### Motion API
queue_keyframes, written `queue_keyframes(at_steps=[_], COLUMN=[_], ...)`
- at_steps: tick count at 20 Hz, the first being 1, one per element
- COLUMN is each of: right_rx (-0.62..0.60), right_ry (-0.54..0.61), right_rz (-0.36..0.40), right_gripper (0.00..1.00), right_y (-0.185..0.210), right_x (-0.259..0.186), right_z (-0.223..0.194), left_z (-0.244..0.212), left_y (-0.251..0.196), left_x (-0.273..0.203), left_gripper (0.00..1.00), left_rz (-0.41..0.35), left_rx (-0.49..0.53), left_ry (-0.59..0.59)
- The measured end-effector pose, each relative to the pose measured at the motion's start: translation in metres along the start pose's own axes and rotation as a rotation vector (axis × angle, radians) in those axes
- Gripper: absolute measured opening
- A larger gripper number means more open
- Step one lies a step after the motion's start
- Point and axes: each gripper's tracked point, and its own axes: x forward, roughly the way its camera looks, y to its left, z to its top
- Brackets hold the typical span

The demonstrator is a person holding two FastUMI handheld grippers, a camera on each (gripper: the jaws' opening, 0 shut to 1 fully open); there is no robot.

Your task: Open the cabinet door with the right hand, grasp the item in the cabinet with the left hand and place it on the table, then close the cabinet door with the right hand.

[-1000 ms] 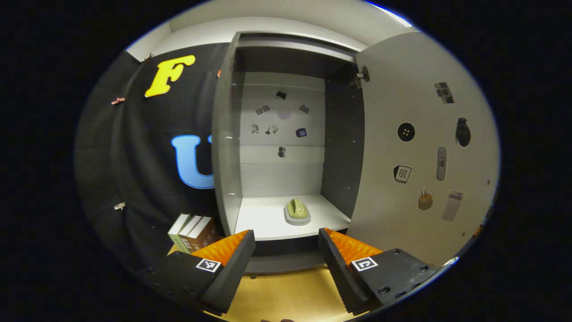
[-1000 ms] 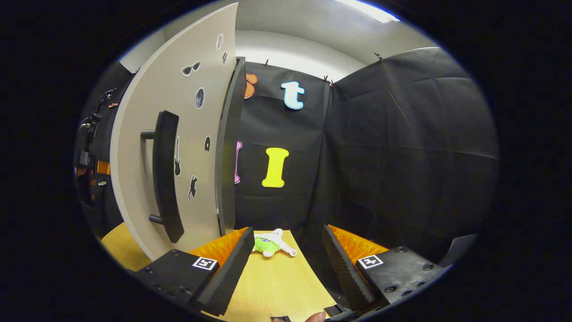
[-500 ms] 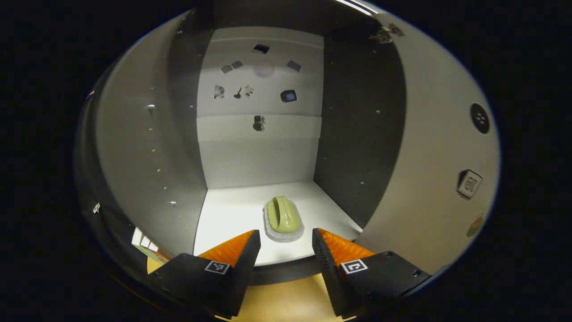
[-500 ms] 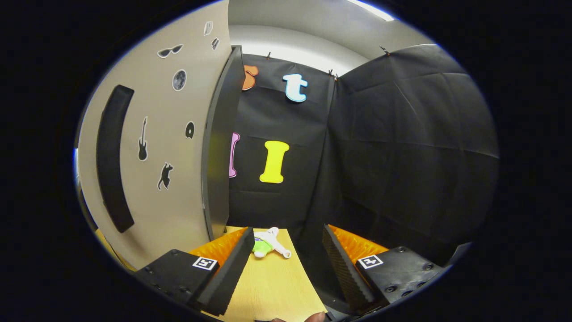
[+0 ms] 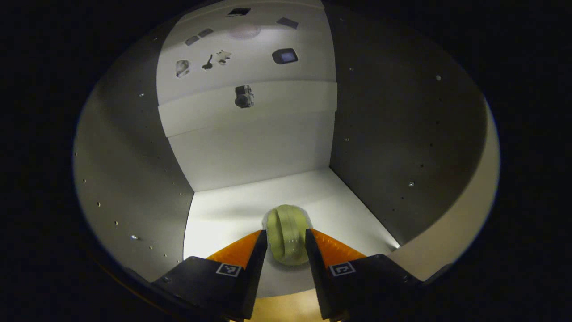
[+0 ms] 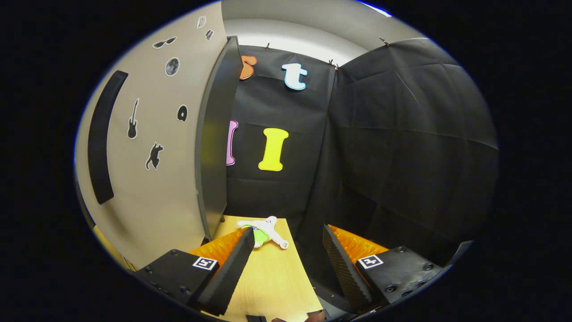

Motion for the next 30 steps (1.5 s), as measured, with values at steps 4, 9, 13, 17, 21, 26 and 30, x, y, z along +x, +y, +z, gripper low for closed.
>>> queue_keyframes(at_steps=[4,9,13,17,21,26,30], right_rx=[0.000,0.003,0.011,0.032,0.094,0.110,0.101], right_ry=[0.016,0.033,0.038,0.035,-0.001,-0.070,-0.042], right_rz=[-0.018,-0.039,-0.029,-0.015,-0.011,-0.050,-0.063], right_gripper=[0.98,0.98,0.98,0.98,0.98,0.96,0.98], right_y=[-0.013,-0.024,-0.015,0.004,0.025,0.040,0.056], right_x=[0.000,0.001,0.002,-0.003,-0.021,-0.046,-0.060], right_z=[-0.009,-0.014,-0.014,-0.007,0.011,0.035,0.034], left_z=[-0.003,-0.010,-0.005,-0.015,-0.031,-0.068,-0.113], left_y=[0.001,0.001,0.011,0.011,0.013,0.018,0.023], left_x=[0.021,0.035,0.020,-0.017,-0.070,-0.144,-0.191], left_gripper=[0.47,0.36,0.20,0.19,0.20,0.19,0.19], left_rz=[0.018,0.024,0.054,0.015,-0.017,-0.026,-0.017], left_rx=[0.017,0.024,0.055,0.069,0.071,0.041,0.015], left_ry=[0.031,0.062,0.010,-0.010,-0.066,-0.153,-0.187])
